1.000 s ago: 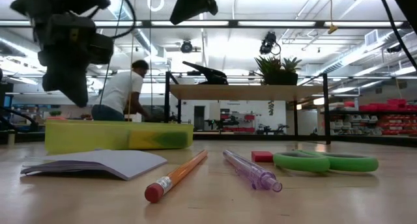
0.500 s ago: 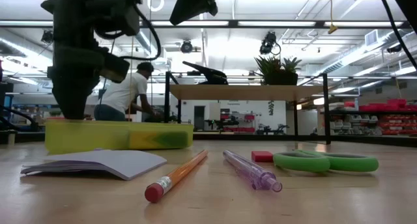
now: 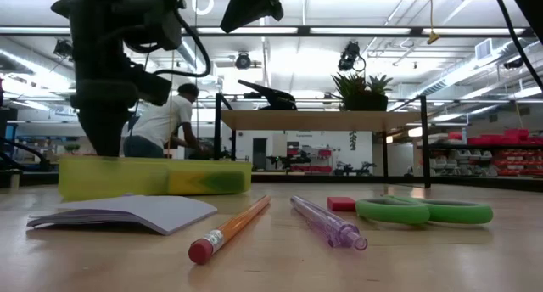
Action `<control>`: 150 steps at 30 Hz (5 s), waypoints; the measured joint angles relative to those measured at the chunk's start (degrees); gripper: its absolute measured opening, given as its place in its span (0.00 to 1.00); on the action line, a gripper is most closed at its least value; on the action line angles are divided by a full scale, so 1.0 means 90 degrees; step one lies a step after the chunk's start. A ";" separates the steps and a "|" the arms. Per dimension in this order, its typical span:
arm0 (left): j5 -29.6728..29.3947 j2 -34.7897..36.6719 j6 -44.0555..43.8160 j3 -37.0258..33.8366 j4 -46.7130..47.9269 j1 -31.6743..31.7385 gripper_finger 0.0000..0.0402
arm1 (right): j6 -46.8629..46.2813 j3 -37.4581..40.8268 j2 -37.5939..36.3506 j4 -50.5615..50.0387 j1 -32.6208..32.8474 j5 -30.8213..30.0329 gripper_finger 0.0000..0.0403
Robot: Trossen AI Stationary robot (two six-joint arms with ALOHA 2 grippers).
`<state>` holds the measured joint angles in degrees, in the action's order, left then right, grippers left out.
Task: Pack school essentials
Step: Put the top orange pencil into the yellow supply box, then put the orange pencil into the yellow supply box
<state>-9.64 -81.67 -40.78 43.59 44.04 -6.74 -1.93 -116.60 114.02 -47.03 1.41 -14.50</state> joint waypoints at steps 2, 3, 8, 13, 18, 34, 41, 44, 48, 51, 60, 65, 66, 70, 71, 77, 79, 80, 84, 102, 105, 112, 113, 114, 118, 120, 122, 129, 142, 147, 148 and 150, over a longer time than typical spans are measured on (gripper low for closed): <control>-0.0181 0.0000 0.0094 0.0000 -0.0007 0.0000 0.43 | 0.0000 0.0000 0.0002 0.0001 0.0000 0.0000 0.10; -0.0251 0.0000 0.0140 0.0000 -0.0007 0.0002 0.43 | 0.0000 0.0000 0.0002 0.0001 0.0000 0.0000 0.10; -0.0169 0.0021 0.0131 0.0032 -0.0042 -0.0020 0.43 | -0.0002 0.0000 0.0002 0.0001 0.0000 0.0000 0.10; -0.0048 0.0205 0.0452 0.0315 -0.0222 -0.0148 0.43 | 0.0001 0.0000 0.0005 -0.0025 0.0000 0.0000 0.10; -0.0014 0.0356 0.0603 0.0551 -0.0312 -0.0182 0.41 | -0.0041 0.0000 0.0005 -0.0759 0.0000 -0.0001 0.10; 0.0873 0.0622 0.0343 0.0566 -0.1210 -0.0644 0.27 | -0.0161 -0.0005 -0.0384 -0.2181 0.0024 -0.0452 0.10; 0.1098 0.0622 0.0169 0.0566 -0.1431 -0.0808 0.24 | -0.0225 -0.0002 -0.0488 -0.2374 0.0027 -0.0875 0.10; 0.1123 0.0622 0.0165 0.0566 -0.1486 -0.0932 0.23 | -0.0306 -0.0002 -0.0538 -0.2560 0.0027 -0.1025 0.10; 0.1113 0.0622 0.0153 0.0566 -0.1504 -0.1035 0.22 | -0.0325 0.0000 -0.0539 -0.2689 0.0024 -0.1215 0.10; 0.1110 0.0622 0.0153 0.0566 -0.1556 -0.1083 0.23 | -0.0349 0.0165 -0.0551 -0.2560 0.0027 -0.1229 0.10; 0.1099 0.0617 0.0158 0.0566 -0.1934 -0.1260 0.22 | -0.0970 0.2375 -0.1607 -0.1192 0.0032 -0.0969 0.10; 0.0963 0.0617 0.0171 0.0566 -0.2261 -0.1347 0.22 | -0.1941 0.3929 -0.2786 -0.0453 0.0032 -0.0997 0.10; 0.0878 0.0617 0.0175 0.0566 -0.2347 -0.1358 0.22 | -0.2113 0.4206 -0.3003 -0.0398 0.0032 -0.1011 0.10; 0.0537 0.0617 0.0251 0.0566 -0.2839 -0.1365 0.24 | -0.2632 0.5186 -0.3924 -0.0319 0.0045 -0.1047 0.10; 0.0442 0.0617 0.0310 0.0566 -0.2987 -0.1360 0.25 | -0.2732 0.5416 -0.4163 -0.0291 0.0065 -0.1061 0.10; -0.0478 0.0512 -0.0211 0.0565 -0.3642 -0.1257 0.26 | -0.2859 0.6571 -0.5436 -0.0027 0.0126 -0.1149 0.10; -0.0552 0.0351 -0.0592 0.0611 -0.3755 -0.1224 0.26 | -0.2856 0.6825 -0.5777 0.0025 0.0126 -0.1151 0.10; -0.0585 0.0223 -0.0796 0.0697 -0.3757 -0.1226 0.26 | -0.2800 0.6941 -0.5941 0.0070 0.0126 -0.1152 0.10; -0.0681 -0.0454 -0.1313 0.1213 -0.3425 -0.1289 0.26 | -0.2224 0.7267 -0.6401 0.0287 0.0126 -0.1257 0.10; 0.1257 -0.3813 -0.4187 0.4243 -0.1000 -0.0930 0.26 | -0.1710 0.7371 -0.7015 0.0341 0.0151 -0.1400 0.10; 0.1133 -0.3875 -0.4637 0.4391 -0.0920 -0.0992 0.28 | -0.1710 0.7371 -0.7015 0.0348 0.0151 -0.1396 0.10; 0.0661 -0.3889 -0.5371 0.4422 -0.0877 -0.1158 0.35 | -0.1537 0.7371 -0.7009 0.0442 0.0151 -0.1393 0.10; 0.0619 -0.3919 -0.5450 0.4422 -0.0887 -0.1185 0.36 | -0.1540 0.7371 -0.7011 0.0465 0.0151 -0.1394 0.10; 0.0586 -0.3943 -0.5537 0.4418 -0.0876 -0.1209 0.38 | -0.1549 0.7371 -0.7009 0.0470 0.0151 -0.1394 0.10; 0.0321 -0.3974 -0.5546 0.4415 -0.0865 -0.1254 0.43 | -0.1549 0.7371 -0.7009 0.0499 0.0151 -0.1392 0.10; 0.0193 -0.3997 -0.5434 0.4413 -0.0856 -0.1277 0.43 | -0.1554 0.7371 -0.7009 0.0532 0.0151 -0.1394 0.10; 0.0122 -0.4058 -0.5415 0.4417 -0.0889 -0.1275 0.43 | -0.1548 0.7371 -0.7009 0.0544 0.0151 -0.1392 0.10; 0.0088 -0.4158 -0.5394 0.4408 -0.1041 -0.1275 0.37 | -0.1547 0.7371 -0.7009 0.0559 0.0151 -0.1394 0.10; 0.0050 -0.4260 -0.4568 0.4418 -0.0878 -0.1207 0.21 | -0.1393 0.7371 -0.7009 0.0650 0.0151 -0.1698 0.10; 0.0066 -0.4260 -0.3950 0.4418 -0.0833 -0.1130 0.13 | -0.1280 0.7371 -0.7009 0.0732 0.0151 -0.1751 0.10; 0.0064 -0.4260 -0.3833 0.4418 -0.0830 -0.1115 0.11 | -0.1280 0.7371 -0.7009 0.0733 0.0151 -0.1751 0.10; 0.0022 -0.4260 -0.3616 0.4418 -0.0831 -0.1082 0.08 | -0.1280 0.7371 -0.7009 0.0734 0.0148 -0.1751 0.10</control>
<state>-9.44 -120.01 -73.32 83.35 36.56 -16.48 -13.45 -50.26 50.94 -40.42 2.74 -30.26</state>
